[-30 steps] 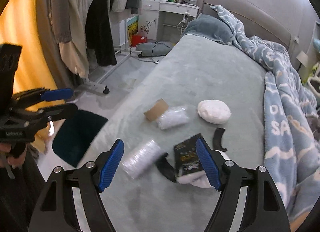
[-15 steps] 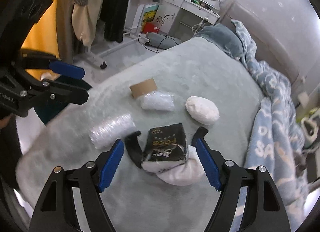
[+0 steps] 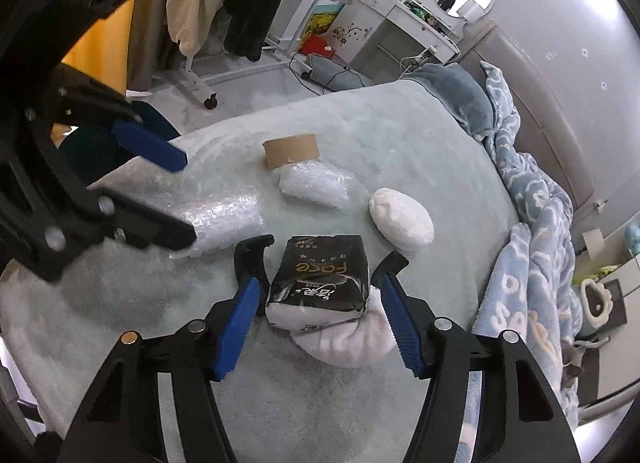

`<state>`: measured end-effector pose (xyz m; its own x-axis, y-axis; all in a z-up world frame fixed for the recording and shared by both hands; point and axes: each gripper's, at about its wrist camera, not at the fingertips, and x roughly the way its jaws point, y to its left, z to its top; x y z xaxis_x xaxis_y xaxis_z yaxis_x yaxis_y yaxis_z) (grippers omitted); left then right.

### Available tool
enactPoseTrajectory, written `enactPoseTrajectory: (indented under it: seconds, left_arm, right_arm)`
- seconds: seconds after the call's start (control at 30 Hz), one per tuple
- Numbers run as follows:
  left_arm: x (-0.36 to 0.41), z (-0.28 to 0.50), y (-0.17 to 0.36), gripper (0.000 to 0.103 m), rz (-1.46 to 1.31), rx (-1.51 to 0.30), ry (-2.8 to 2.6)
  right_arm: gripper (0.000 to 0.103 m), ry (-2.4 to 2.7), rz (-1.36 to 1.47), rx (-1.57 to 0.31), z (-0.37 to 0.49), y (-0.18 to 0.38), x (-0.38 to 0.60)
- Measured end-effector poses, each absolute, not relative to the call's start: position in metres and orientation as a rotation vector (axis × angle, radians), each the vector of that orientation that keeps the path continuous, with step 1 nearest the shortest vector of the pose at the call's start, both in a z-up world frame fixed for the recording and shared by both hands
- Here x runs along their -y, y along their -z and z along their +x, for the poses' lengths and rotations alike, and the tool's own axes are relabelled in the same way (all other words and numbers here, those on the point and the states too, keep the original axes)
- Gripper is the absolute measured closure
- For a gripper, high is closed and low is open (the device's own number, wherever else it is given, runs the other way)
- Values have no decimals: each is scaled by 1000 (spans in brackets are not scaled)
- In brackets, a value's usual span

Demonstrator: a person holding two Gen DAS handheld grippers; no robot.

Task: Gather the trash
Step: 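Grasp the black tissue pack with the right tool while the left tool grasps bubble wrap, then lift the bubble wrap with the left tool and carry it over the bin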

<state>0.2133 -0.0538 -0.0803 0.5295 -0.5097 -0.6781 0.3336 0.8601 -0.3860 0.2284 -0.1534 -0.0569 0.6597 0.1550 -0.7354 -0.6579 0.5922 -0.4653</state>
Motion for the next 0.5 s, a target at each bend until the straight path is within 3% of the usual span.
enactPoseTrajectory:
  seconds: [0.07,0.37,0.5]
  left_arm:
    - [57,215,85,35,-224,-893,511]
    - [64,222,93,67,-214,-926,507]
    - [66,220,91,71,-193,-910,509]
  right_arm:
    - [41,-523,-803,-706,230,58,155]
    - [42,-533,-817,-714,237,65,156]
    - [44,-535,-831,-712,240,67,151]
